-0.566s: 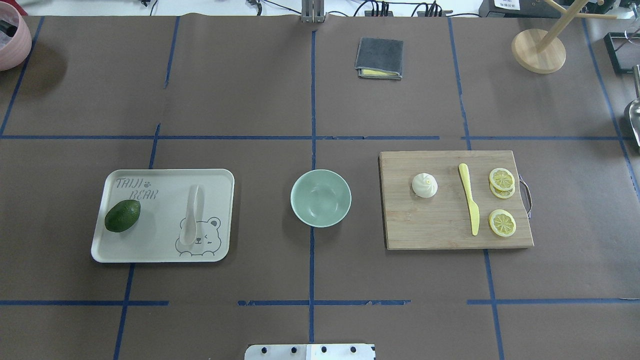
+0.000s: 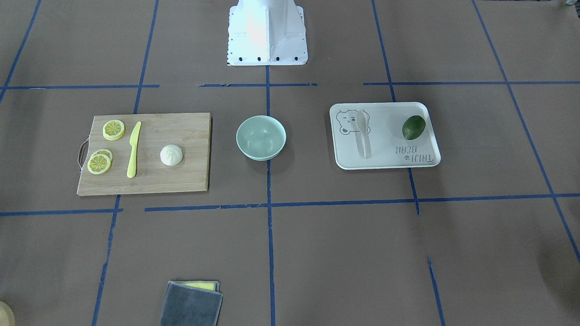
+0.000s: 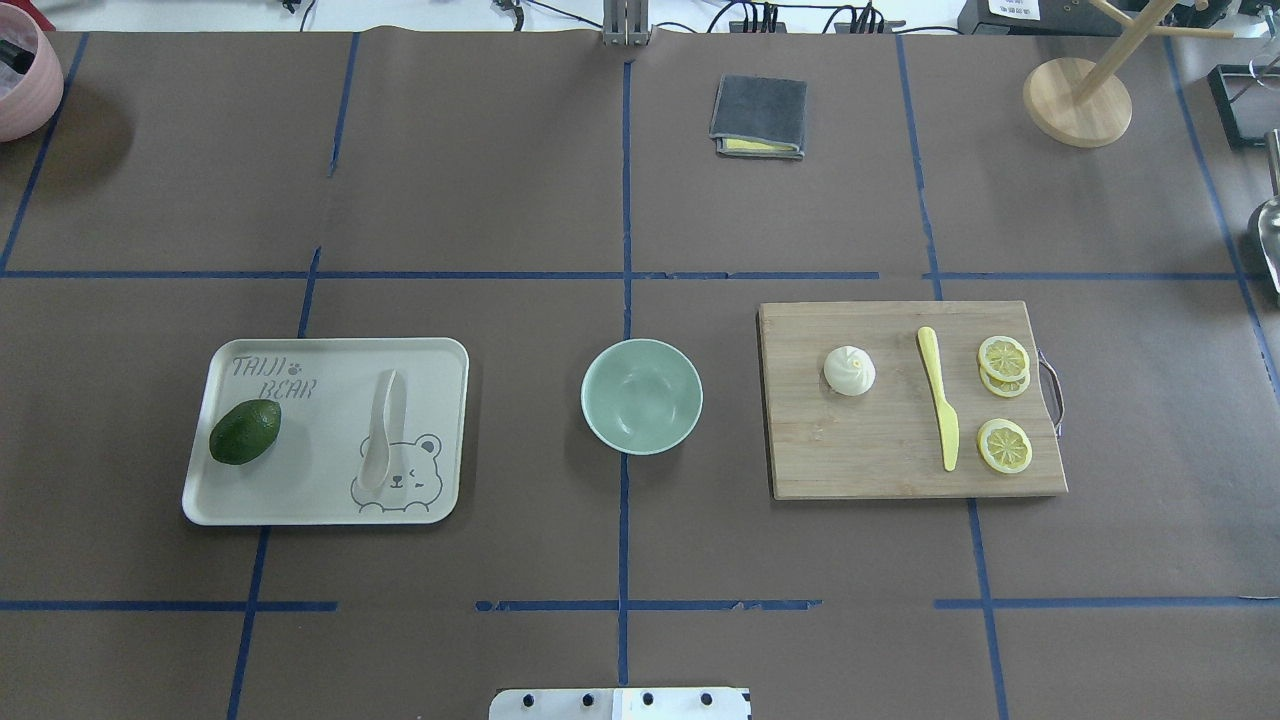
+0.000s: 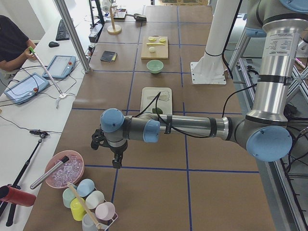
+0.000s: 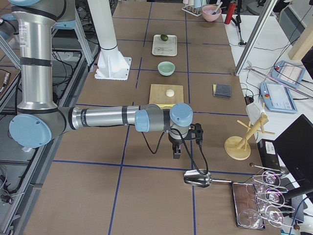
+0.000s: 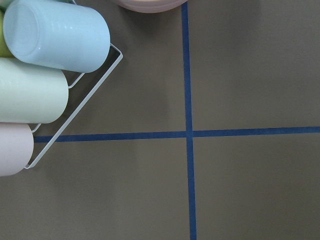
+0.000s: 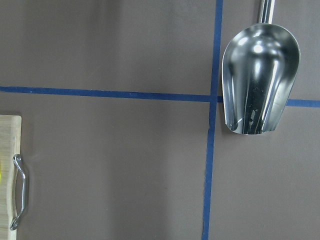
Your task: Put spoon and bun in bowl
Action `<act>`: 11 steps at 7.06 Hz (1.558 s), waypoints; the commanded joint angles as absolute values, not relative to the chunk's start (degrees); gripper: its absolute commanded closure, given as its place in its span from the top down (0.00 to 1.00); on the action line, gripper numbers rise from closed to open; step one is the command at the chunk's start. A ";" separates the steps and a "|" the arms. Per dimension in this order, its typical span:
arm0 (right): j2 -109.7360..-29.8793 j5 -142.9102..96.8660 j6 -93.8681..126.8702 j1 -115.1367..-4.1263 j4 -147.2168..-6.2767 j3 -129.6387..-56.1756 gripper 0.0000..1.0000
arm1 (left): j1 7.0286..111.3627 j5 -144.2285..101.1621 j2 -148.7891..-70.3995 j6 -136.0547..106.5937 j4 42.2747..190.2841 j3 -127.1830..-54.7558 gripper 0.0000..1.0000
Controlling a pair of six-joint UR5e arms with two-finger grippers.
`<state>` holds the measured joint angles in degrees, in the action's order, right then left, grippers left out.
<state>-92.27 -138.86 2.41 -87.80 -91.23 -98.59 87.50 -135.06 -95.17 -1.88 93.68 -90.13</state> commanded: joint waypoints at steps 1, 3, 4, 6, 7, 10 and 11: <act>-90.88 -138.78 3.07 -87.63 -91.23 -100.71 1.00 | 77.39 -133.08 -99.71 -15.45 94.21 -99.28 1.00; -88.44 -138.78 2.99 -87.10 -91.23 -101.42 1.00 | 68.07 -127.64 -103.86 -26.40 94.13 -103.87 1.00; -85.11 -138.69 2.90 -87.19 -91.75 -101.25 1.00 | 64.20 -127.62 -106.24 -34.89 94.48 -104.58 1.00; -85.69 -141.92 3.08 -87.10 -91.41 -101.60 1.00 | 53.40 -124.05 -108.10 -50.64 98.32 -104.86 1.00; -85.35 -143.51 3.60 -86.49 -91.32 -101.69 1.00 | 47.78 -119.92 -108.19 -57.93 102.35 -103.90 0.96; -82.81 -143.44 20.77 -80.09 -91.14 -105.45 1.00 | 38.08 -111.64 -109.86 -65.90 103.89 -101.78 0.93; -80.18 -143.18 27.88 -78.15 -91.14 -105.56 1.00 | 37.62 -111.62 -109.95 -65.92 103.89 -101.26 0.90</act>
<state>-82.83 -143.42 19.57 -80.89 -91.15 -104.75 39.39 -112.85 -109.61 -64.70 103.77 -101.92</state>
